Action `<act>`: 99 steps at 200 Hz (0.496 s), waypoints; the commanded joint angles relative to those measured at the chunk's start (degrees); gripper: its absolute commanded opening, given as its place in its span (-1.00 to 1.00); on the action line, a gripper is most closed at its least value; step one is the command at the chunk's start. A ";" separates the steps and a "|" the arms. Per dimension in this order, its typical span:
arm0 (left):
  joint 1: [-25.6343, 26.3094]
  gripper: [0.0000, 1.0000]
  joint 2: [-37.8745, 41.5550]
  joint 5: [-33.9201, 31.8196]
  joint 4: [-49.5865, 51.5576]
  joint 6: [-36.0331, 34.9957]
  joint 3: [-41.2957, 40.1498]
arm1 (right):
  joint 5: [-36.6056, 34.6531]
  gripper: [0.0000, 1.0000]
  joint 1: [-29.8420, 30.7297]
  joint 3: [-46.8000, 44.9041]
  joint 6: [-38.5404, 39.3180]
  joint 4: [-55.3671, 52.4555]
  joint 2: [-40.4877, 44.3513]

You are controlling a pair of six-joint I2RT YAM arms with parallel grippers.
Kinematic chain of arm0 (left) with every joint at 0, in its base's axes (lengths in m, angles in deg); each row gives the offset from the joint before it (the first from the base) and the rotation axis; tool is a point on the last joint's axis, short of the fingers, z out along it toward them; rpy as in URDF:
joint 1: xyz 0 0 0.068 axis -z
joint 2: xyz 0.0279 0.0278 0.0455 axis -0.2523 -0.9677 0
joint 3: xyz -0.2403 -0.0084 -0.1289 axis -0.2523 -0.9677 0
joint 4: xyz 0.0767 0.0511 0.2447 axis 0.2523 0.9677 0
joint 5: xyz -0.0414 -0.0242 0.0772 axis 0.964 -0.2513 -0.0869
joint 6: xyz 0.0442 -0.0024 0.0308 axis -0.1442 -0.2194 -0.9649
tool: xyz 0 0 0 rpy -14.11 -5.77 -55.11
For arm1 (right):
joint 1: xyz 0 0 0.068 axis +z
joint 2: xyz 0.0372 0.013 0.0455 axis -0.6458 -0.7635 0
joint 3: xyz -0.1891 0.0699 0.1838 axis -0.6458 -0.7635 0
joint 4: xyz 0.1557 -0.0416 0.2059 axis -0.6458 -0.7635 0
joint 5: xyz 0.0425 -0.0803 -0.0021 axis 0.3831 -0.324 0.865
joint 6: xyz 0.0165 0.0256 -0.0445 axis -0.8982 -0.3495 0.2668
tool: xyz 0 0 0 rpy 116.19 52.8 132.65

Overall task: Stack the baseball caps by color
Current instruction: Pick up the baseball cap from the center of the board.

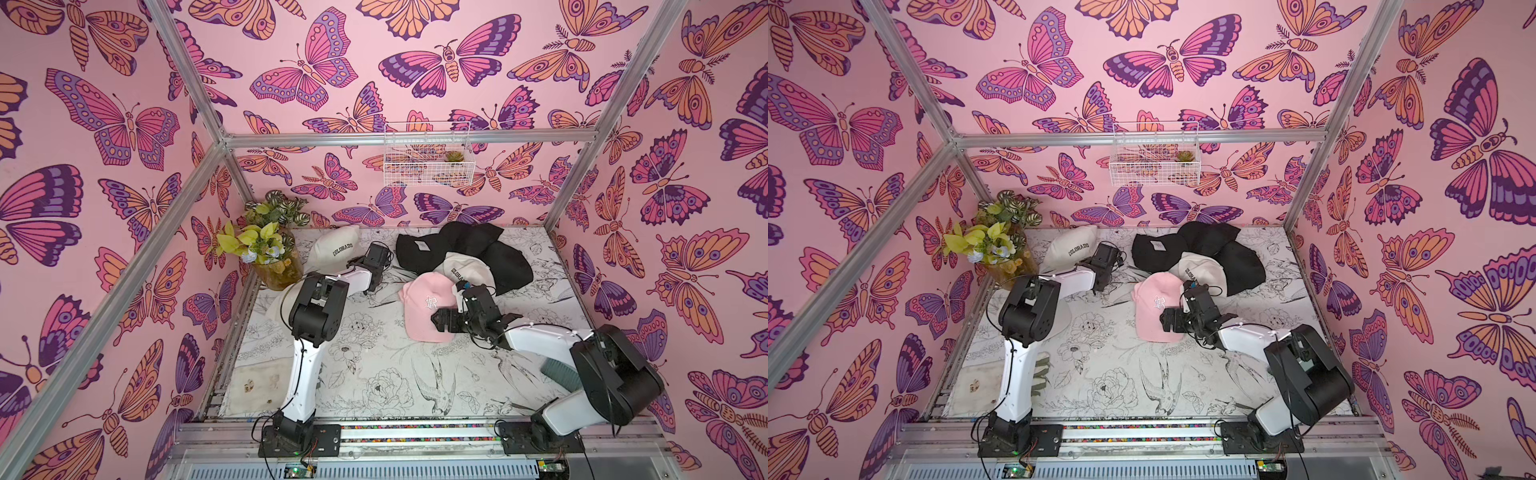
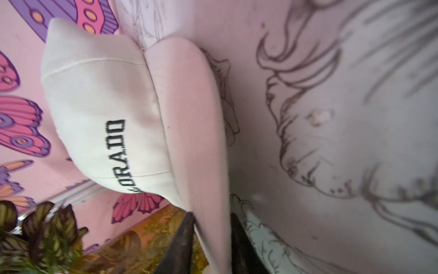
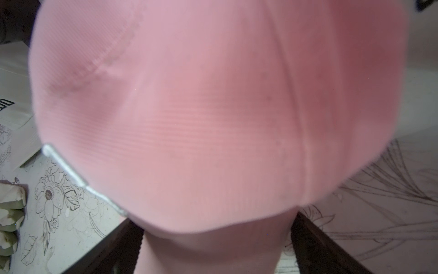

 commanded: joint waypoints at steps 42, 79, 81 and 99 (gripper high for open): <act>2.33 -1.00 13.84 4.54 -0.35 7.12 -6.41 | 3.98 0.95 0.62 7.63 4.31 -3.41 -8.57; 2.75 -1.00 23.75 2.70 4.01 15.63 -5.55 | 5.86 0.94 4.27 14.83 5.06 -4.54 -14.22; 2.75 -1.00 24.26 2.51 4.27 15.97 -5.53 | 5.87 0.94 4.55 15.30 5.08 -4.66 -14.44; 2.75 -1.00 28.32 1.55 7.28 19.31 -4.87 | 5.78 0.94 6.45 19.09 3.71 -5.30 -17.05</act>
